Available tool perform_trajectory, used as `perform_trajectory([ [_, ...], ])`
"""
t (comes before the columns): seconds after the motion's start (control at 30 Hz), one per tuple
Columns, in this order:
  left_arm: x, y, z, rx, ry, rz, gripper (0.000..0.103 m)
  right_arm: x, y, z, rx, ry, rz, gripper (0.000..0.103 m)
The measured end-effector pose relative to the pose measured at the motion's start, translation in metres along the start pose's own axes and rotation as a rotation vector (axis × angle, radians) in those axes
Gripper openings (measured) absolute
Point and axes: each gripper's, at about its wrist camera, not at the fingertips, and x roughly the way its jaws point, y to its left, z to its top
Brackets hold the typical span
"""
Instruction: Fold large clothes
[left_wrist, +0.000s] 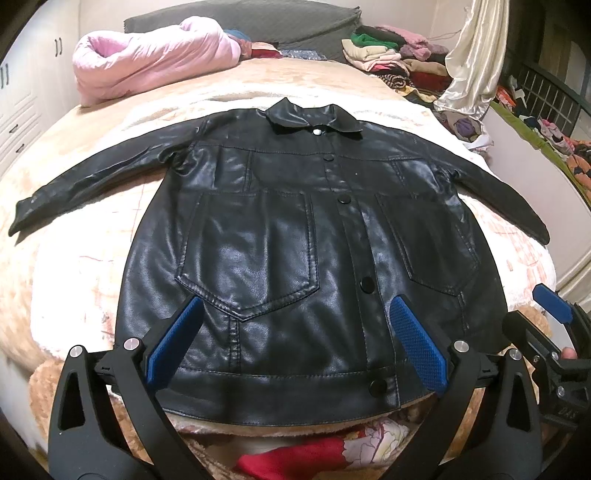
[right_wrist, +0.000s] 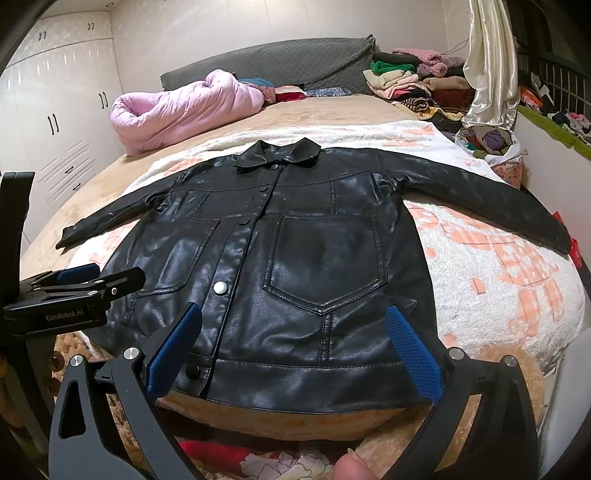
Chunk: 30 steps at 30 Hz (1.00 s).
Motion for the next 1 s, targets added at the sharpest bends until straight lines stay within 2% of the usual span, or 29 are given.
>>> perform_trajectory([
  [1.0, -0.0071, 0.0019, 0.0005, 0.006, -0.012, -0.001, 0.094, -0.0011, -0.0011, 0.0007, 0.002, 0.0, -0.001, 0.099],
])
